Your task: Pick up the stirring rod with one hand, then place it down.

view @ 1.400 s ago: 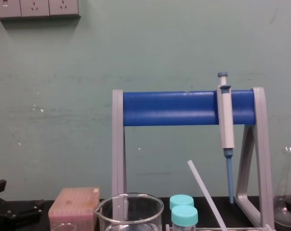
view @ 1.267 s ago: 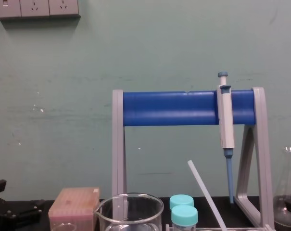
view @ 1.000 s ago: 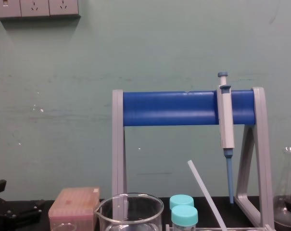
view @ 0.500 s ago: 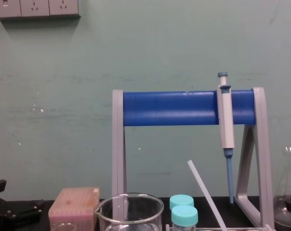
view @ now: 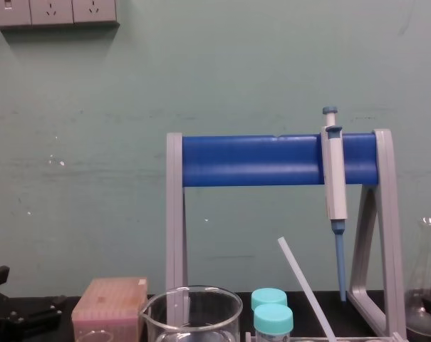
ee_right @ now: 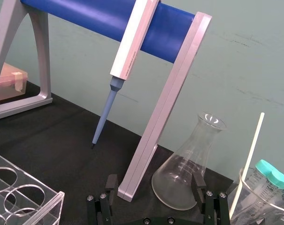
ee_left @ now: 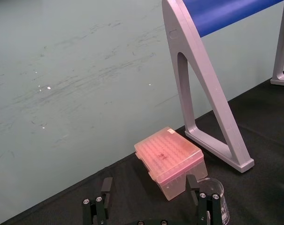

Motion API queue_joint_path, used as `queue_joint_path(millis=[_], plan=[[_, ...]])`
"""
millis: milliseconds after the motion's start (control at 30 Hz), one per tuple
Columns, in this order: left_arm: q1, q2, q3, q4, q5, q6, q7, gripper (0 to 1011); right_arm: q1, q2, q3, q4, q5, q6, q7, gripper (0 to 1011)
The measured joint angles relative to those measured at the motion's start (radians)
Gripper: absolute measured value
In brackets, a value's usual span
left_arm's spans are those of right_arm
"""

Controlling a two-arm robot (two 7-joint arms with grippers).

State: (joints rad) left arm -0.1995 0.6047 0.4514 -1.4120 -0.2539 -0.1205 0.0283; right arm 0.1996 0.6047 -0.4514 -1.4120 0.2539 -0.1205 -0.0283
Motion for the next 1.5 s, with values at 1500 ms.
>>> queue_joint_path(millis=[1500], plan=[[0.0,0.0,0.0,0.0,0.0,0.0,0.0,1000,0.148,-0.083,-0.004,-0.071,0.344,0.293,0.511,1003]])
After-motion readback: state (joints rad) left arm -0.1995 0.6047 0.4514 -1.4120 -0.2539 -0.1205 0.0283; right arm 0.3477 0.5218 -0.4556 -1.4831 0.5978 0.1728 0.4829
